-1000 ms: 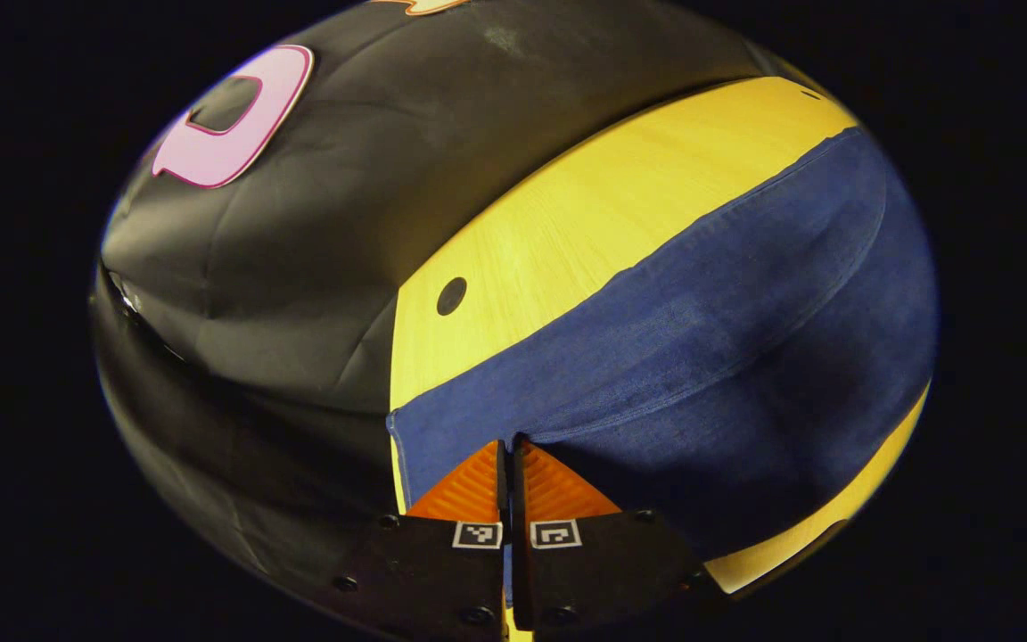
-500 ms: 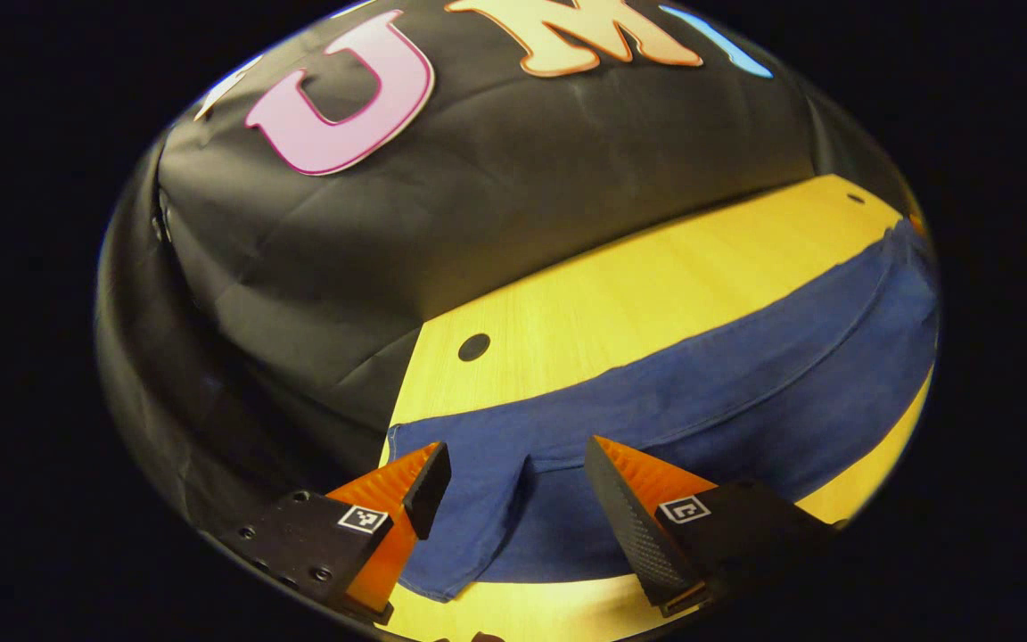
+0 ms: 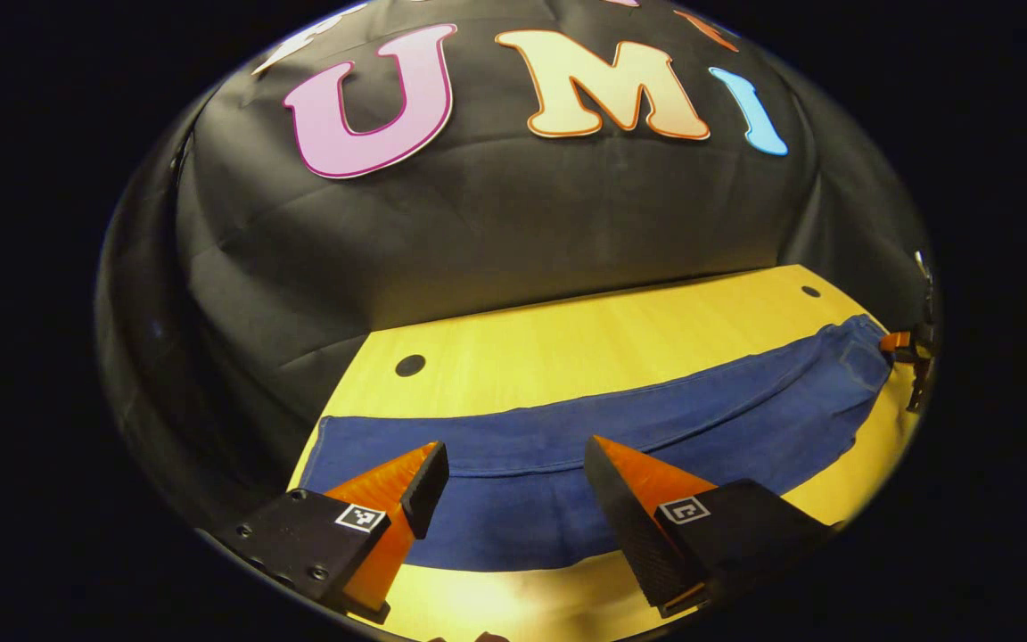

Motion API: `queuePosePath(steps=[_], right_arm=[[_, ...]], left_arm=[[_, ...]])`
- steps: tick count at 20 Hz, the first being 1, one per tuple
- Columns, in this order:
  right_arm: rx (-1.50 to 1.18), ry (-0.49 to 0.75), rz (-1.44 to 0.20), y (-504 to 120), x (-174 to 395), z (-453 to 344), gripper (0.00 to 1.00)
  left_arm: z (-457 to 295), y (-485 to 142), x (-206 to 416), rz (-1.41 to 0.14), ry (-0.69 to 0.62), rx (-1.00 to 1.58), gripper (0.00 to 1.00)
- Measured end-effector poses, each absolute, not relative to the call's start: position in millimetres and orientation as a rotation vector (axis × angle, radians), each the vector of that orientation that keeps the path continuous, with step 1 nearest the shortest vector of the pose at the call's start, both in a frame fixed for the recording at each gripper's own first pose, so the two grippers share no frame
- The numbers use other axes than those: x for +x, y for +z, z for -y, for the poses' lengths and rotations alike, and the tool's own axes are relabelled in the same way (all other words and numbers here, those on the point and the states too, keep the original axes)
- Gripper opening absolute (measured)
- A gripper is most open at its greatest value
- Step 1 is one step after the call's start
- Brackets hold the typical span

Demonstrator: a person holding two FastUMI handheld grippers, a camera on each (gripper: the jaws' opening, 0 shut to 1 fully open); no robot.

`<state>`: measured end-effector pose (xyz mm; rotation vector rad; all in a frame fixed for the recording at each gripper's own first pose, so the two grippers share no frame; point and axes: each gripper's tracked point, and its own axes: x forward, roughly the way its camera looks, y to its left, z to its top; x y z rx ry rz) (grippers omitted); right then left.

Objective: Grasp the waist and the cuffs of the jeans and fold them to make the two legs overlap; first hold the waist and fold one-third of the jeans toward the cuffs, then hold the cuffs and fold the remaining one-third in the same direction to finish folding.

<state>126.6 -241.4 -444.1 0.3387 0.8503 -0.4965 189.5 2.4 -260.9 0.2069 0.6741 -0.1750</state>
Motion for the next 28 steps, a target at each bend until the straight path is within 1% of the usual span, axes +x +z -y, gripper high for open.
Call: queuePosePath(steps=[1, 2, 3, 5, 7, 8, 11, 15, 18, 20, 23, 28], right_arm=[[0.335, -0.487, -0.859, -445, 125, 240, 0.99], [0.315, -0.485, -0.833, -444, 129, 244, 0.99], [0.336, -0.434, -0.852, -451, 130, 233, 0.82], [0.291, -0.399, -0.82, -442, 140, 232, 0.48], [0.286, -0.396, -0.795, -441, 146, 233, 0.15], [0.297, -0.386, -0.786, -436, 145, 233, 0.05], [0.334, -0.35, -0.736, -410, 153, 228, 0.05], [0.318, -0.254, -0.601, -343, 172, 197, 0.05], [0.316, -0.18, -0.52, -293, 181, 140, 0.04], [0.304, -0.115, -0.49, -263, 183, 85, 0.04], [0.294, -0.031, -0.457, -240, 176, 23, 0.04], [0.359, 0.023, -0.472, -249, 165, -58, 0.04]], left_arm=[[2, -260, 188, -0.68, -0.181, 0.197, 0.95], [6, -261, 185, -0.688, -0.183, 0.191, 0.95], [9, -260, 184, -0.696, -0.184, 0.186, 0.95], [11, -260, 184, -0.711, -0.174, 0.192, 0.95], [12, -260, 186, -0.724, -0.158, 0.204, 0.95], [11, -258, 186, -0.725, -0.149, 0.204, 0.95], [19, -247, 186, -0.694, -0.164, 0.164, 0.95], [5, -241, 187, -0.664, -0.176, 0.119, 0.95], [-15, -240, 185, -0.655, -0.192, 0.069, 0.95], [-35, -233, 184, -0.641, -0.191, 0.056, 0.95], [-67, -221, 181, -0.623, -0.195, 0.039, 0.95], [-126, -213, 172, -0.623, -0.194, 0.047, 0.95]])
